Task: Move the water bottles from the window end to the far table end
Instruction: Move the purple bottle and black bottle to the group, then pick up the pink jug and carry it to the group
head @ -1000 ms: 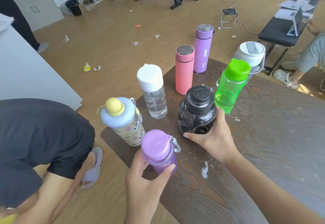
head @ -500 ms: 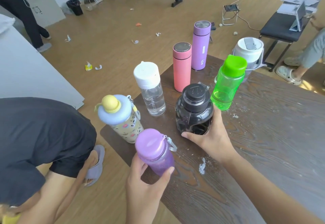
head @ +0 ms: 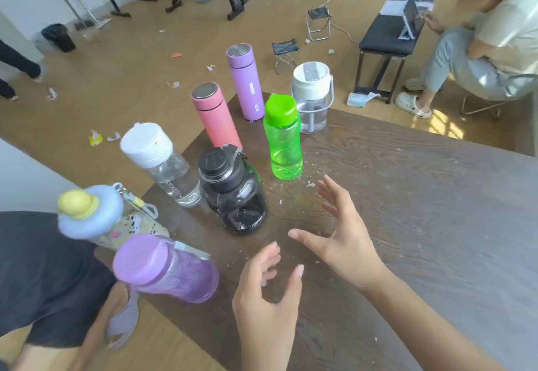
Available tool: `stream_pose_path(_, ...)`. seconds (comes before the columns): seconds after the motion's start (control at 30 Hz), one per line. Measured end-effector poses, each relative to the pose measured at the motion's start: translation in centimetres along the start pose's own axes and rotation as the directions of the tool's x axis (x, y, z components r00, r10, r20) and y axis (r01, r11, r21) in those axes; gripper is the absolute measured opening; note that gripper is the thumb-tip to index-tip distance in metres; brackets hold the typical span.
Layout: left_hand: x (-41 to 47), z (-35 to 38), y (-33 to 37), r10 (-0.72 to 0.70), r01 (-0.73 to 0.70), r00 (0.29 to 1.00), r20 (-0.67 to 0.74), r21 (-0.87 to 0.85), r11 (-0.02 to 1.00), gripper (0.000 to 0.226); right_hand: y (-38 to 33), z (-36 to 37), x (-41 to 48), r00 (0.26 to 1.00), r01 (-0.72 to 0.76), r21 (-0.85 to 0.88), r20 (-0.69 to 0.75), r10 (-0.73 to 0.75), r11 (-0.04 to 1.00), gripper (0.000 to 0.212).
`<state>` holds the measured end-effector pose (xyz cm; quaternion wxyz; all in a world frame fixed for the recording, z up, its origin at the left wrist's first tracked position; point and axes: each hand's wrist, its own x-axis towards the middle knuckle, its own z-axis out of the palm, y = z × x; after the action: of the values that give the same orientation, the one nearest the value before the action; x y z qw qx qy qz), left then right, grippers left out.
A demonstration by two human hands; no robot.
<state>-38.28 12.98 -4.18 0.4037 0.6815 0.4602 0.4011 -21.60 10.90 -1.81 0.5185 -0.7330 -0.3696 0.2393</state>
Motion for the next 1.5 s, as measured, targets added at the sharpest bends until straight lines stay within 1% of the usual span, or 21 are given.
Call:
stream_pose_path(0.07,0.4,3.1,2.0,0.026,-0.02,0.994,0.107,-0.058,0.998,0.055,0.6,-3.6,-0.8,0.998,-0.02,0.022,-0.064,0.021,1.0,0.11)
stream_pose_path(0.17,0.6,8.4,5.0,0.052,-0.027,0.967,0.25,-0.104,0.994,0.06,1.9,-10.0,-2.6,0.981,-0.081,0.069,-0.173,0.092,0.994,0.103)
stream_pose_path(0.27,-0.2,14.1,8.1,0.067,-0.014,0.909,0.412,-0.129,0.992,0.067,3.7,-16.8,-5.1,0.935,-0.143,0.12,-0.309,0.174,0.982,0.097)
stream_pose_path(0.33,-1.4,18.1,10.5,0.095,-0.029,0.853,0.513,-0.136,0.99,0.068,5.2,-21.3,-6.9,0.889,-0.172,0.153,-0.402,0.22,0.973,0.094)
stream_pose_path(0.4,-3.2,22.3,13.0,0.121,-0.047,0.787,0.606,-0.136,0.99,0.069,7.0,-25.8,-9.0,0.833,-0.197,0.164,-0.492,0.253,0.967,0.09)
stream_pose_path(0.5,-6.7,28.6,16.7,0.157,-0.075,0.688,0.708,-0.145,0.987,0.07,9.5,-32.0,-12.4,0.736,-0.253,0.185,-0.601,0.313,0.95,0.085)
stream_pose_path(0.6,-10.9,35.0,20.6,0.214,-0.149,0.55,0.807,-0.157,0.976,0.073,12.3,-37.9,-15.9,0.62,-0.291,0.213,-0.7,0.353,0.933,0.08)
stream_pose_path(0.7,-15.0,41.0,23.8,0.214,-0.188,0.432,0.876,-0.144,0.971,0.077,14.9,-43.1,-18.7,0.509,-0.344,0.241,-0.764,0.396,0.907,0.077)
stream_pose_path(0.8,-18.2,46.2,26.3,0.195,-0.223,0.353,0.915,-0.12,0.967,0.083,17.5,-47.6,-20.0,0.388,-0.414,0.249,-0.822,0.417,0.876,0.081)
stream_pose_path(0.83,-18.9,47.9,26.9,0.182,-0.232,0.335,0.924,-0.106,0.967,0.085,18.4,-49.0,-20.1,0.359,-0.442,0.245,-0.833,0.421,0.863,0.085)
stream_pose_path(0.87,-19.4,49.4,27.3,0.168,-0.247,0.326,0.93,-0.088,0.965,0.085,19.2,-50.3,-20.2,0.348,-0.468,0.24,-0.835,0.426,0.851,0.091)
stream_pose_path(0.93,-20.0,52.5,27.4,0.146,-0.303,0.313,0.938,-0.047,0.952,0.085,20.5,-52.4,-19.8,0.36,-0.479,0.246,-0.821,0.444,0.843,0.1)
stream_pose_path(1.0,-20.2,55.4,26.7,0.127,-0.302,0.292,0.948,-0.035,0.953,0.087,21.5,-54.0,-19.0,0.387,-0.484,0.238,-0.805,0.45,0.842,0.107)
stream_pose_path(1.07,-20.0,57.5,26.0,0.116,-0.272,0.285,0.951,-0.036,0.962,0.089,22.5,-55.5,-18.3,0.441,-0.475,0.207,-0.785,0.435,0.855,0.109)
stream_pose_path(1.13,-19.7,58.5,26.2,0.133,-0.261,0.251,0.959,-0.066,0.963,0.096,23.2,-56.7,-17.9,0.51,-0.44,0.18,-0.756,0.41,0.88,0.107)
stream_pose_path(1.17,-19.5,58.7,26.4,0.138,-0.239,0.231,0.963,-0.081,0.968,0.098,23.5,-57.2,-17.9,0.542,-0.425,0.168,-0.74,0.398,0.89,0.109)
stream_pose_path(1.23,-19.1,59.2,26.2,0.141,-0.196,0.207,0.968,-0.1,0.975,0.096,23.7,-57.7,-17.9,0.593,-0.397,0.131,-0.719,0.363,0.908,0.116)
stream_pose_path(1.3,-19.0,59.3,26.1,0.157,-0.195,0.215,0.964,-0.116,0.974,0.094,23.3,-58.0,-17.9,0.615,-0.386,0.088,-0.717,0.328,0.918,0.118)
stream_pose_path(1.37,-18.8,59.2,26.1,0.172,-0.207,0.223,0.96,-0.126,0.97,0.095,23.0,-58.1,-17.9,0.613,-0.389,0.065,-0.727,0.311,0.919,0.113)
stream_pose_path(1.43,-18.3,58.5,26.1,0.194,-0.225,0.211,0.958,-0.145,0.963,0.091,22.6,-57.7,-17.6,0.611,-0.392,0.077,-0.724,0.321,0.917,0.103)
stream_pose_path(1.5,-17.2,57.3,25.8,0.22,-0.223,0.188,0.957,-0.177,0.959,0.089,22.0,-56.8,-17.1,0.617,-0.402,0.1,-0.706,0.349,0.91,0.101)
